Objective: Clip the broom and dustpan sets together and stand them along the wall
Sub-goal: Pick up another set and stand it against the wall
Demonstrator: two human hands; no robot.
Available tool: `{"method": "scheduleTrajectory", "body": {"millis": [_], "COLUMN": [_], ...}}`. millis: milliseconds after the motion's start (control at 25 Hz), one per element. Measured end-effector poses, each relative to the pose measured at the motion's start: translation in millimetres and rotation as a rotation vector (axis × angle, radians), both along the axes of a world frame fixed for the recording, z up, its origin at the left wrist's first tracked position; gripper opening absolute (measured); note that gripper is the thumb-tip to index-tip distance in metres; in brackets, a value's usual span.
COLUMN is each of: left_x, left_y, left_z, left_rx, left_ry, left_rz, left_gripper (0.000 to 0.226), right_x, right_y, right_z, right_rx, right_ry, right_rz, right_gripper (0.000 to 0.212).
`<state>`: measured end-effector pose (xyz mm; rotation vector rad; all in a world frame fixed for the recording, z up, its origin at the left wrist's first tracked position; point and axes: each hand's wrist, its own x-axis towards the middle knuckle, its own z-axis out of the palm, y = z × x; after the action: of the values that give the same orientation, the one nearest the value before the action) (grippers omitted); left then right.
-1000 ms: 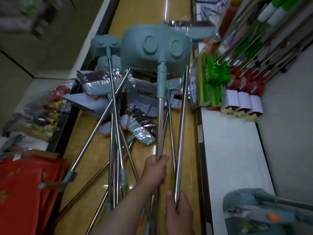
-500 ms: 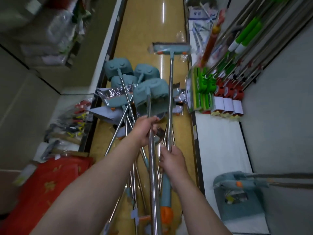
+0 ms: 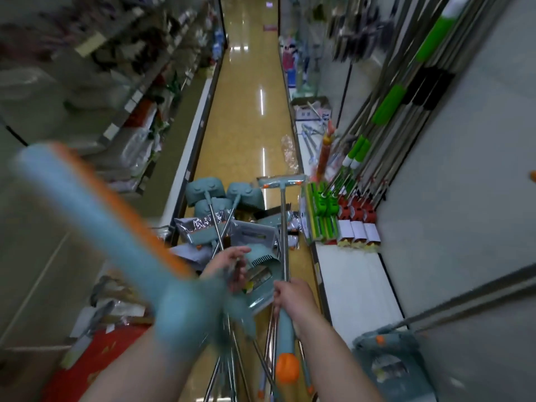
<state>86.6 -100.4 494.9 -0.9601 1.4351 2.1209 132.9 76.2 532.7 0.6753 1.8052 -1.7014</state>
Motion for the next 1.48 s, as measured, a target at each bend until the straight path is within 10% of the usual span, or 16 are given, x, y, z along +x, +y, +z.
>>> {"method": "scheduleTrajectory", "body": {"millis": [320,480,920,1480], "left_x": [11.9,31.0,71.7,87.9], "left_y": [-1.2,-14.0,13.9,34.4], "left_z": [105.1,133.2,141.0,157.9], "left_rx": [0.045,-0.033,-0.884,-0.38], "left_ry": [0.165,0.238,0.718,0.783], "left_rz": [0.126,0.03,-0.497,-0.505], "left_gripper": [0.026,0.031,0.006,0.021], "right_x": [-10.2,-15.5,20.5,40.3], "right_y": [7.4,13.5,24.3,36.2], "right_z": [99.0,169.1,253.3,268.9], "right_rx": [-0.196,-0.187,-0.043,0.459], "right_ry": [0.092,0.188,0.508,1.133], "right_rz": [-0.033,0.115,0.247,0.426], "right_gripper": [0.044,0.019,0.076,0.018]}}
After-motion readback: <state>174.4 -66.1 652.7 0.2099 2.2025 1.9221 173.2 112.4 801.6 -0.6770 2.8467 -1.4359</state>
